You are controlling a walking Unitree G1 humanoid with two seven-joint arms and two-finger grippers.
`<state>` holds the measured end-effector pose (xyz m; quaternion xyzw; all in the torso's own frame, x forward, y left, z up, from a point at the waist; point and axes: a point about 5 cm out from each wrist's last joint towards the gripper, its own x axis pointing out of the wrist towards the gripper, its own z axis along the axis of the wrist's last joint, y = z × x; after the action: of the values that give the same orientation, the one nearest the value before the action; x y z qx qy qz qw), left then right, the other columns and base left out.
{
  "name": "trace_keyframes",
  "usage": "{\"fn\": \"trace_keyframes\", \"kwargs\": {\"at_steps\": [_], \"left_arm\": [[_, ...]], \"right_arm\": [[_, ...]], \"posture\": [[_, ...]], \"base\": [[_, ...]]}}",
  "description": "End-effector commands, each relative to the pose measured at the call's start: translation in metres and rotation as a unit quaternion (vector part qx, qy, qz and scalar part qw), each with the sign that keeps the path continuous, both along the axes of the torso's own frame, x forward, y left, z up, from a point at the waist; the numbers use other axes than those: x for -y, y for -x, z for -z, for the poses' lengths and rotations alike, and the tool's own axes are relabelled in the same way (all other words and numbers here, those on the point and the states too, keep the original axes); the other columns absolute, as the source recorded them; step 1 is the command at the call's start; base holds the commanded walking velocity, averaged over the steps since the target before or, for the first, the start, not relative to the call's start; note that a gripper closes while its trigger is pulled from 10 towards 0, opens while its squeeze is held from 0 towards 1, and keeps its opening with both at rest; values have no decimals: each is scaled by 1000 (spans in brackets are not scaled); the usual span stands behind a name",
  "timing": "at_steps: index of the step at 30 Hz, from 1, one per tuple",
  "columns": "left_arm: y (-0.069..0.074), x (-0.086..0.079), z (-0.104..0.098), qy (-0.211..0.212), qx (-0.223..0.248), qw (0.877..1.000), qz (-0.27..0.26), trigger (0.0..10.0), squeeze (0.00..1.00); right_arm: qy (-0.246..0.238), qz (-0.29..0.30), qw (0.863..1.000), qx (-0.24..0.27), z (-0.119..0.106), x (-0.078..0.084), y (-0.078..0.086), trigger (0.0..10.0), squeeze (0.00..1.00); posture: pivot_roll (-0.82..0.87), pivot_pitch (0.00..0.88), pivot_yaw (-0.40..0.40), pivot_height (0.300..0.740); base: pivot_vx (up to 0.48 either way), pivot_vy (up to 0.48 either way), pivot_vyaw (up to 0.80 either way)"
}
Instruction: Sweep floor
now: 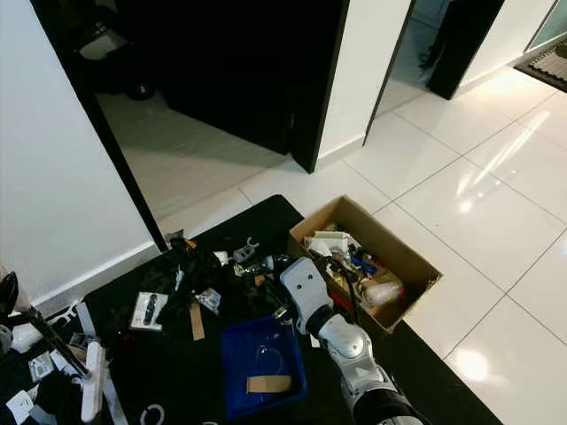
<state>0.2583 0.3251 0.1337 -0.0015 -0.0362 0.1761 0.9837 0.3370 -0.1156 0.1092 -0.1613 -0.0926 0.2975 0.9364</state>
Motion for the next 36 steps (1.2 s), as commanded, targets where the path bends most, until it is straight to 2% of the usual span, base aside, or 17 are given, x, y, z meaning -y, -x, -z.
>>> {"fn": "trace_keyframes", "kwargs": {"at_steps": [1, 5, 9, 13, 15, 16, 20, 22, 24, 25, 26, 28, 29, 32, 36], "left_arm": [[9, -5, 17, 4, -15, 999, -32, 10000, 0], [14, -3, 25, -2, -18, 999, -39, 10000, 0], [24, -4, 31, 11, -10, 999, -45, 10000, 0], [27, -3, 32, 13, -11, 999, -45, 10000, 0], [32, 2, 37, 28, -15, 999, -36, 10000, 0], [34, 5, 41, 43, -16, 998, -33, 10000, 0], [36, 37, 56, 140, -8, 990, 7, 10000, 0], [35, 41, 57, 151, -6, 988, 11, 10000, 0], [32, 56, 57, 205, 11, 978, 18, 10000, 0], [28, 72, 55, 256, 27, 966, 34, 10000, 0], [26, 78, 54, 270, 33, 961, 44, 10000, 0], [23, 85, 50, 288, 44, 955, 57, 10000, 0], [23, 85, 50, 288, 44, 955, 57, 10000, 0], [20, 87, 39, 314, 69, 944, 70, 10000, 0], [18, 82, 26, 306, 84, 945, 81, 10000, 0]], "right_arm": [[16, 2, 1000, 6, 0, 8, 2, 10000, 0], [17, 2, 1000, 10, -2, 11, 2, 10000, 0], [18, 1, 1000, 12, -2, 14, 4, 10000, 0], [20, 1, 1000, 10, -1, 15, 5, 10000, 0], [21, 0, 1000, 9, -1, 15, 5, 10000, 0], [20, 0, 1000, 9, -1, 15, 5, 10000, 0], [18, 0, 1000, 9, -4, 13, 2, 10000, 0], [18, 0, 1000, 9, -4, 12, 2, 10000, 0], [16, 1, 1000, 9, -5, 11, 1, 10000, 0], [15, 1, 1000, 9, -6, 11, -1, 10000, 0], [15, 2, 1000, 9, -7, 11, -1, 10000, 0], [14, 2, 1000, 10, -7, 10, -2, 10000, 0], [14, 2, 1000, 10, -7, 10, -2, 10000, 0], [13, 4, 1000, 10, -8, 11, -2, 10000, 0], [13, 5, 1000, 10, -8, 11, -2, 10000, 0]], "posture": [[149, 411, -2, 740], [144, 419, -5, 740], [144, 436, -14, 740], [144, 436, -14, 740], [147, 441, -15, 740], [147, 441, -15, 740], [148, 427, -17, 740], [148, 427, -17, 740], [148, 423, -17, 740], [147, 412, -16, 740], [146, 411, -16, 740], [146, 408, -16, 740], [146, 408, -16, 740], [149, 402, -12, 740], [154, 396, -9, 740]], "base": [[0, 0, 0], [0, 0, 0], [0, 0, 0], [0, 0, 0], [0, 0, 0], [0, 0, 0], [0, 0, 0], [0, 0, 0], [0, 0, 0], [0, 0, 0], [0, 0, 0], [0, 0, 0], [0, 0, 0], [0, 0, 0], [0, 0, 0]]}}
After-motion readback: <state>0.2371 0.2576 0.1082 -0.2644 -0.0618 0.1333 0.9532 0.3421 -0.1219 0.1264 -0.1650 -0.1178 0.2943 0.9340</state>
